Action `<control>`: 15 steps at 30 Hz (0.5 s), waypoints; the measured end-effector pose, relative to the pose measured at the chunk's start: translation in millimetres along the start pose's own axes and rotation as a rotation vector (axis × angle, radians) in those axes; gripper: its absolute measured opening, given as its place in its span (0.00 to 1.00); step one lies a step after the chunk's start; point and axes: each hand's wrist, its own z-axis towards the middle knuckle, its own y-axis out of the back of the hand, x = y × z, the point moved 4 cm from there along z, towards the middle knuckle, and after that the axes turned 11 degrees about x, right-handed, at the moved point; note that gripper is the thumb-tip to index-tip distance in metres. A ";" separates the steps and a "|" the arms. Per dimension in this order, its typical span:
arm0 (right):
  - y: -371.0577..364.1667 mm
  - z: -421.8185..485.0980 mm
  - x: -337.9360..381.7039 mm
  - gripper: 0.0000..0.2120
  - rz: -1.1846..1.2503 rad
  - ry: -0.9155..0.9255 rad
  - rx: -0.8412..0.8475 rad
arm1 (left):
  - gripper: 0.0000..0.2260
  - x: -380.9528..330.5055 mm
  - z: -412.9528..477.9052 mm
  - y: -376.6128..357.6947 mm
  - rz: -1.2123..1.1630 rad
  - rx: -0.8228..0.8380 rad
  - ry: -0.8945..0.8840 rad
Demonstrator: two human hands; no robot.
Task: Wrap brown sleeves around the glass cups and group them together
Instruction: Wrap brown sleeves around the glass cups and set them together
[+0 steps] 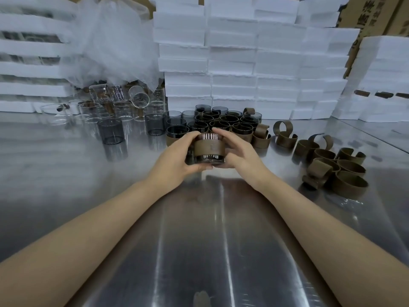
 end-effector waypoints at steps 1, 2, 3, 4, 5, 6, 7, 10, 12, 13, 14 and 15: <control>-0.4 0.3 -0.9 0.32 -0.025 0.008 -0.011 | 0.29 2.0 0.3 1.1 -0.029 -0.012 0.002; -0.5 0.7 -2.2 0.33 -0.056 0.010 -0.021 | 0.29 3.8 0.5 2.0 -0.047 -0.017 0.002; -0.3 1.1 -3.6 0.34 -0.091 0.008 -0.028 | 0.29 5.1 0.6 3.0 -0.059 -0.016 0.000; 0.1 0.9 -4.7 0.34 -0.123 0.005 -0.030 | 0.29 6.4 0.7 3.8 -0.067 -0.013 -0.004; 0.7 0.5 -5.1 0.34 -0.155 0.001 -0.031 | 0.30 7.5 0.8 4.4 -0.071 -0.008 -0.007; 1.7 0.1 -5.8 0.34 -0.190 0.001 -0.035 | 0.30 8.3 0.9 4.8 -0.074 -0.003 -0.011; 3.0 -0.2 -6.6 0.34 -0.232 0.003 -0.043 | 0.30 9.0 0.8 4.9 -0.078 0.002 -0.013; 5.8 -1.0 -7.1 0.32 -0.342 0.008 -0.056 | 0.32 10.5 0.5 4.5 -0.098 0.018 -0.006; 5.7 -1.2 -3.5 0.31 -0.403 0.022 -0.046 | 0.34 10.6 0.2 4.9 -0.097 0.018 -0.003; 5.2 -1.6 -1.2 0.30 -0.436 0.038 -0.040 | 0.34 10.6 0.1 5.2 -0.095 0.017 -0.002; 4.6 -1.9 1.1 0.29 -0.466 0.051 -0.038 | 0.34 10.4 0.0 5.5 -0.092 0.015 -0.003; 4.1 -2.0 2.9 0.29 -0.490 0.056 -0.041 | 0.35 10.2 0.0 5.7 -0.086 0.013 -0.005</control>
